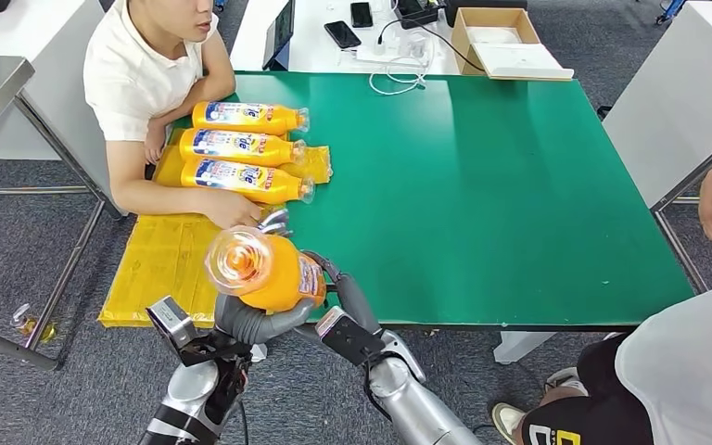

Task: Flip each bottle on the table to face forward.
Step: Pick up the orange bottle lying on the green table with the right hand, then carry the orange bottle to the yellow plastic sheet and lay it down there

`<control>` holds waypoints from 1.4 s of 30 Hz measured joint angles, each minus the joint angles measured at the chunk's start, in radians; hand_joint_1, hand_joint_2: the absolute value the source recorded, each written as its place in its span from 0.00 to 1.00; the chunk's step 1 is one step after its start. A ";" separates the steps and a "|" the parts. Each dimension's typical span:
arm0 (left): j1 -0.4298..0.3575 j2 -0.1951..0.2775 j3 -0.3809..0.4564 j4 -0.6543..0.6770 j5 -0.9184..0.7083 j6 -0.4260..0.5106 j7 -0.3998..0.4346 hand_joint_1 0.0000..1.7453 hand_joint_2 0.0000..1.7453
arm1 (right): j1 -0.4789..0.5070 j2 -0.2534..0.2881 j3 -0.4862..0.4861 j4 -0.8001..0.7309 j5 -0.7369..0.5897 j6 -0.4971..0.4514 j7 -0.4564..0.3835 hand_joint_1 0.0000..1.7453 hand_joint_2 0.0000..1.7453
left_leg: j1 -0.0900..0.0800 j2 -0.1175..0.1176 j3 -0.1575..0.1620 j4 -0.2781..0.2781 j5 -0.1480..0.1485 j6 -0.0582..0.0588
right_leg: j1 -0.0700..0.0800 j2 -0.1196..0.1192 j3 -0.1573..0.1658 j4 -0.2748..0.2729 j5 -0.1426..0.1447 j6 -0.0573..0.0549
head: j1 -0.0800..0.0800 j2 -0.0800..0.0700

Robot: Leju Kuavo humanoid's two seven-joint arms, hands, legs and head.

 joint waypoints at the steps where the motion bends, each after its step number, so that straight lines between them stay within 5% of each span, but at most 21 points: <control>1: -0.002 0.002 0.000 0.003 0.015 -0.031 0.014 1.00 1.00 | 0.001 -0.003 0.001 0.000 0.005 -0.002 0.001 1.00 1.00 | 0.000 0.000 0.000 0.000 0.000 0.000 | 0.000 0.000 0.000 0.000 0.000 0.000 | 0.000 0.000; 8: -0.029 0.027 0.007 0.044 0.012 -0.178 0.062 1.00 1.00 | 0.012 -0.014 0.009 0.000 0.028 -0.006 0.002 1.00 1.00 | 0.000 0.000 0.000 0.000 0.000 0.000 | 0.000 0.000 0.000 0.000 0.000 0.000 | 0.000 0.000; 19: -0.045 0.040 0.007 0.056 -0.086 -0.173 0.045 1.00 1.00 | 0.010 -0.013 0.013 0.012 0.025 0.017 0.010 1.00 1.00 | 0.000 0.000 0.000 0.000 0.000 0.000 | 0.000 0.000 0.000 0.000 0.000 0.000 | 0.000 0.000; 20: -0.047 0.040 0.007 0.056 -0.092 -0.169 0.042 1.00 1.00 | 0.008 -0.013 0.013 0.014 0.024 0.018 0.010 0.94 1.00 | 0.000 0.000 0.000 0.000 0.000 0.000 | 0.000 0.000 0.000 0.000 0.000 0.000 | 0.000 0.000; 23: -0.052 0.043 0.008 0.056 -0.111 -0.155 0.035 1.00 1.00 | 0.001 -0.011 0.013 0.021 0.018 0.026 0.011 0.19 1.00 | 0.000 0.000 0.000 0.000 0.000 0.000 | 0.000 0.000 0.000 0.000 0.000 0.000 | 0.000 0.000; 24: -0.053 0.044 0.009 0.055 -0.117 -0.150 0.033 1.00 1.00 | 0.000 -0.009 0.013 0.024 0.014 0.032 0.011 0.00 0.75 | 0.000 0.000 0.000 0.000 0.000 0.000 | 0.000 0.000 0.000 0.000 0.000 0.000 | 0.000 0.000; 27: -0.054 0.049 0.016 0.039 -0.107 -0.152 0.036 1.00 1.00 | -0.003 -0.002 0.013 0.028 0.000 0.051 0.004 0.00 0.00 | 0.000 0.000 0.000 0.000 0.000 0.000 | 0.000 0.000 0.000 0.000 0.000 0.000 | 0.000 0.000; 42: -0.033 0.050 0.056 -0.032 -0.007 -0.172 0.078 1.00 1.00 | -0.006 0.023 0.013 0.002 -0.006 0.060 -0.020 0.00 0.00 | 0.000 0.000 0.000 0.000 0.000 0.000 | 0.000 0.000 0.000 0.000 0.000 0.000 | 0.000 0.000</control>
